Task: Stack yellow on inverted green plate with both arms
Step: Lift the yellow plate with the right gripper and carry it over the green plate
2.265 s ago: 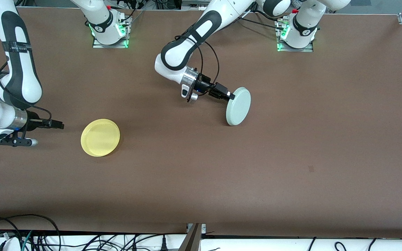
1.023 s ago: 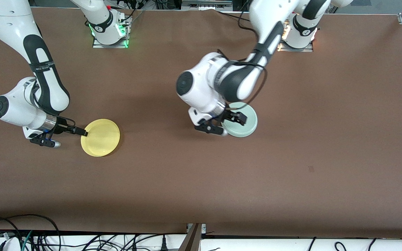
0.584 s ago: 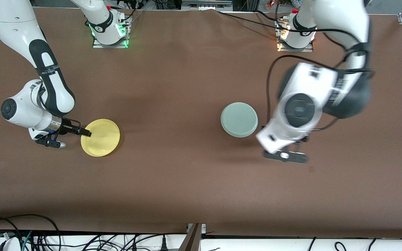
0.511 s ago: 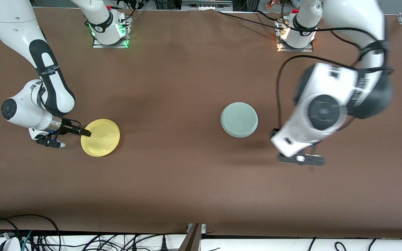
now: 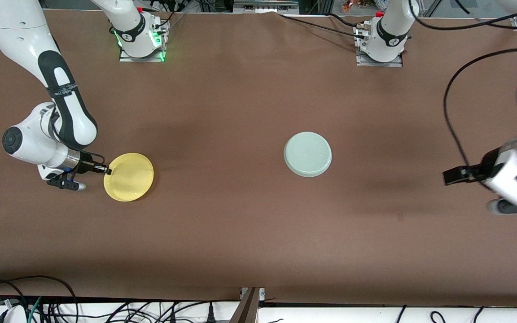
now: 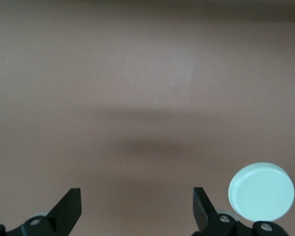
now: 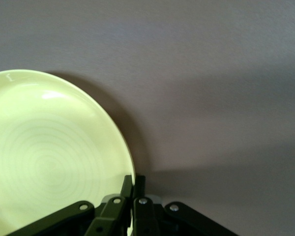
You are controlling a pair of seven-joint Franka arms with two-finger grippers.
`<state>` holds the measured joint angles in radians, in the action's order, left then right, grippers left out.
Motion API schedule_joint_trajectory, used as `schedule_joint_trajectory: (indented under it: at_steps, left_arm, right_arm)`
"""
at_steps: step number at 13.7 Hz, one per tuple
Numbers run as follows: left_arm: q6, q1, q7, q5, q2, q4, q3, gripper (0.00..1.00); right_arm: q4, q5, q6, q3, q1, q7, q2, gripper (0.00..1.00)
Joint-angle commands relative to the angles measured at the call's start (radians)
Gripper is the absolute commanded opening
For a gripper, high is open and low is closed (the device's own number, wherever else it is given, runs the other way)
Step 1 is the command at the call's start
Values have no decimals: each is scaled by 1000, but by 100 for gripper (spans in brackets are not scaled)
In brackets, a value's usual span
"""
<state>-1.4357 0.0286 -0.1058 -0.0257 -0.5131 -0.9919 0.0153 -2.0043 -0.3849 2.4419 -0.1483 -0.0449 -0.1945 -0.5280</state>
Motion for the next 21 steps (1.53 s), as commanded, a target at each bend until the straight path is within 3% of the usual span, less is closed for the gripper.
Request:
schedule_joint_trajectory:
  at_steps: [1, 3, 4, 5, 6, 9, 10, 14, 17, 21]
  left_arm:
    - [-12, 4, 21, 30, 150, -156, 2, 100]
    - [-201, -7, 29, 29, 357, -473, 0, 100]
    - [-268, -9, 19, 18, 442, -596, -23, 100]
    - [-270, -22, 12, 13, 485, -652, -67, 100]
    - [-270, -67, 12, 15, 505, -675, -104, 100]
    - [-290, -72, 20, 16, 498, -685, -101, 100]
    - [-292, -72, 18, 16, 499, -686, -98, 100]
    - [-284, -75, 20, 15, 495, -682, -100, 100]
    - [-284, -79, 25, 15, 479, -672, -104, 100]
    - [-281, -79, 26, 15, 482, -668, -113, 100]
  right_arm:
    - [21, -22, 2, 36, -10, -14, 3, 0]
    - [45, -20, 2, 88, -21, -10, 19, 0]
    - [48, -20, 3, 117, -38, -7, 25, 0]
    - [59, -20, 3, 130, -67, -3, 25, 0]
    - [71, -22, 2, 147, -94, 21, 25, 0]
    - [122, -20, 3, 284, -140, 328, 29, 0]
    - [140, -16, 9, 300, -176, 418, 22, 0]
    - [255, -6, 25, 299, -383, 744, -35, 0]
    - [335, 21, 116, 293, -522, 924, -122, 0]
    - [371, 55, 244, 291, -630, 1046, -216, 0]
